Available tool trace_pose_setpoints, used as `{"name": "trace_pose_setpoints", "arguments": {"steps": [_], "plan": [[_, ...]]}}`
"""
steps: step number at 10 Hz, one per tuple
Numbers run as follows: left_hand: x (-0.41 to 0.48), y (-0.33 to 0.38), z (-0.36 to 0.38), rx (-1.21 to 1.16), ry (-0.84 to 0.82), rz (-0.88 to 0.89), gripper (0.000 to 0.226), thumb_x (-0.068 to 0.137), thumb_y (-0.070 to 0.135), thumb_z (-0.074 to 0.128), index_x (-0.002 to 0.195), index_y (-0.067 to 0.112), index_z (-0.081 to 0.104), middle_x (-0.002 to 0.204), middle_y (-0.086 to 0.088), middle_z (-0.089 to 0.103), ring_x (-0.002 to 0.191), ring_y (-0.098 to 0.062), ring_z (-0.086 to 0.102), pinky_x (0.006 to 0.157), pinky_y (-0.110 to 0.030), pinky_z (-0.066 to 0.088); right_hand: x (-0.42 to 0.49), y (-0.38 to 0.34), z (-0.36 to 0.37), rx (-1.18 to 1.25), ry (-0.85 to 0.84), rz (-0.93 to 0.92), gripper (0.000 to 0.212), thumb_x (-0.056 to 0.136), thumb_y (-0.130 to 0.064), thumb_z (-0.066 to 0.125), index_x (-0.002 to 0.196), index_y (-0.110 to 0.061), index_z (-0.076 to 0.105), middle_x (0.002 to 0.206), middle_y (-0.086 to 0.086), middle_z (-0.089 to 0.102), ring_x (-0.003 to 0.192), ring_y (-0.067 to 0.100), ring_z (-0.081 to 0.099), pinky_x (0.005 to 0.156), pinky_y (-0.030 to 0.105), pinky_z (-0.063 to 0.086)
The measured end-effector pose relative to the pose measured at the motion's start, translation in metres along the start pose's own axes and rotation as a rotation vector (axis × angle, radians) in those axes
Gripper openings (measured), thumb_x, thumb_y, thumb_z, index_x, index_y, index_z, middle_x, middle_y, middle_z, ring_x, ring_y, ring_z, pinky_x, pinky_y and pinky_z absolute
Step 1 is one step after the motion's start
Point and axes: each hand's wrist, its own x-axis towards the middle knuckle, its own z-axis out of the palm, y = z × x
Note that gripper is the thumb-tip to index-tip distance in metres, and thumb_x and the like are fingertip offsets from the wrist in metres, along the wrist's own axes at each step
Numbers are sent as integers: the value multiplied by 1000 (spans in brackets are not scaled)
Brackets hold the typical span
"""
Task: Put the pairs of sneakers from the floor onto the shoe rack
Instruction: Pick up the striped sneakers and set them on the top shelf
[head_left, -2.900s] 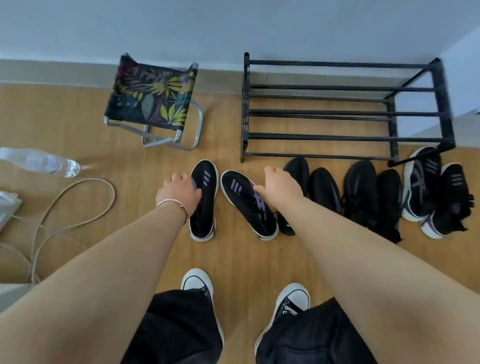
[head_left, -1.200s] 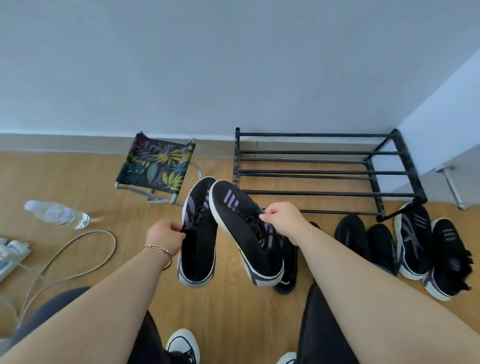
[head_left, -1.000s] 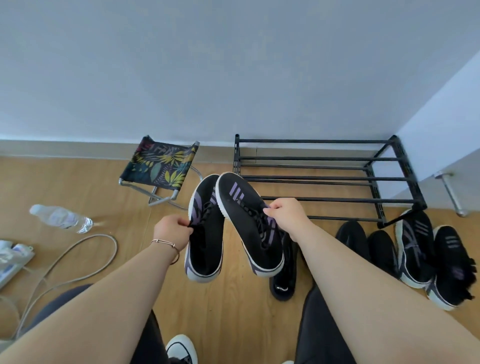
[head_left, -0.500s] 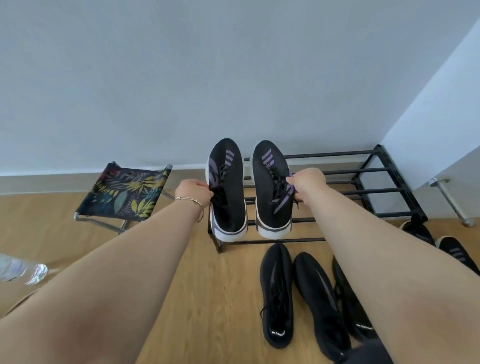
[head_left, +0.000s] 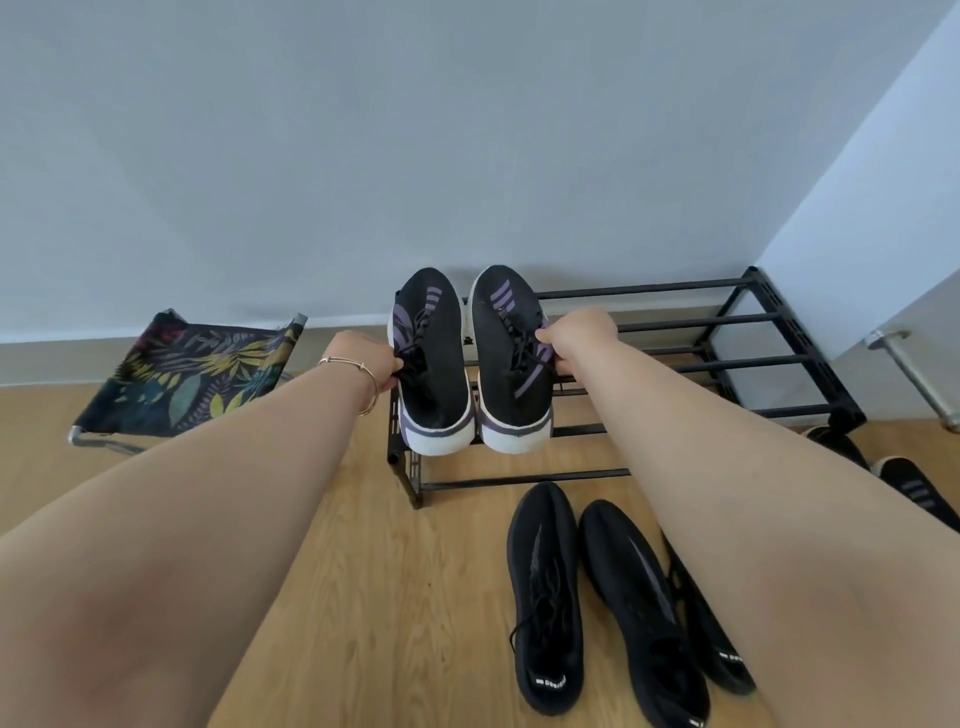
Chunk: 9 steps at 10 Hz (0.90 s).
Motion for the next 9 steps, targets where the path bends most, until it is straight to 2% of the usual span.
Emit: {"name": "trace_pose_setpoints", "arguments": {"steps": [1, 2, 3, 4, 5, 6, 7, 8, 9], "plan": [[16, -19, 1, 55, 1, 69, 16, 87, 3, 65, 100, 7, 73, 88, -10, 68, 73, -22, 68, 72, -28, 61, 4, 5, 5, -22, 46, 8, 33, 76, -26, 81, 94, -1, 68, 100, 14, 73, 89, 33, 72, 82, 45, 61], [6, -18, 2, 367, 100, 229, 20, 87, 19, 66, 76, 6, 75, 75, -12, 67, 74, -31, 63, 73, -29, 55, -5, 5, 5, -155, 79, -75, 35, 81, -36, 75, 88, -2, 72, 86, 12, 72, 80, 31, 70, 78, 39, 60], [-13, -14, 6, 507, 129, 331, 29, 94, 25, 51, 98, 5, 73, 95, -15, 69, 87, -32, 61, 73, -31, 48, -30, 6, 3, -381, 115, -254, 33, 90, -36, 63, 73, -8, 69, 64, 3, 62, 66, 24, 60, 54, 26, 43], [-37, -5, 12, 629, 172, 445, 39, 97, 34, 46, 125, 11, 59, 124, -16, 56, 114, -34, 52, 93, -42, 46, -50, 10, 3, -442, 167, -401, 28, 92, -37, 61, 92, -10, 66, 85, 4, 68, 83, 25, 64, 63, 30, 44], [-57, 0, 20, 738, 203, 598, 48, 99, 39, 42, 139, 14, 46, 138, -11, 49, 125, -32, 44, 100, -44, 43, -68, 12, -4, -476, 154, -518, 36, 93, -38, 61, 119, -14, 57, 113, 4, 64, 101, 24, 62, 74, 32, 49], [-79, 5, 28, 746, 204, 711, 48, 99, 39, 42, 140, 14, 45, 137, -8, 50, 125, -29, 45, 101, -41, 43, -81, 18, -19, -590, 177, -592, 49, 93, -40, 61, 134, -17, 47, 130, 6, 58, 118, 26, 56, 86, 38, 52], [-105, -2, 42, 740, 170, 804, 46, 98, 39, 45, 137, 15, 49, 130, -6, 54, 120, -26, 49, 102, -37, 45, -92, 37, -39, -762, 190, -658, 59, 92, -42, 62, 141, -15, 42, 137, 9, 56, 127, 29, 49, 98, 42, 49], [-138, -22, 63, 770, 84, 908, 44, 98, 37, 47, 136, 15, 51, 124, -3, 57, 115, -21, 52, 101, -34, 47, -105, 75, -63, -895, 156, -724, 60, 90, -42, 63, 141, -16, 44, 134, 8, 57, 125, 27, 50, 101, 40, 47], [-156, -53, 87, 830, -28, 932, 45, 97, 41, 46, 134, 17, 51, 119, 1, 57, 112, -18, 53, 100, -31, 47, -116, 120, -86, -945, 133, -743, 57, 88, -38, 65, 138, -15, 48, 130, 6, 58, 121, 25, 53, 98, 39, 50]]}}
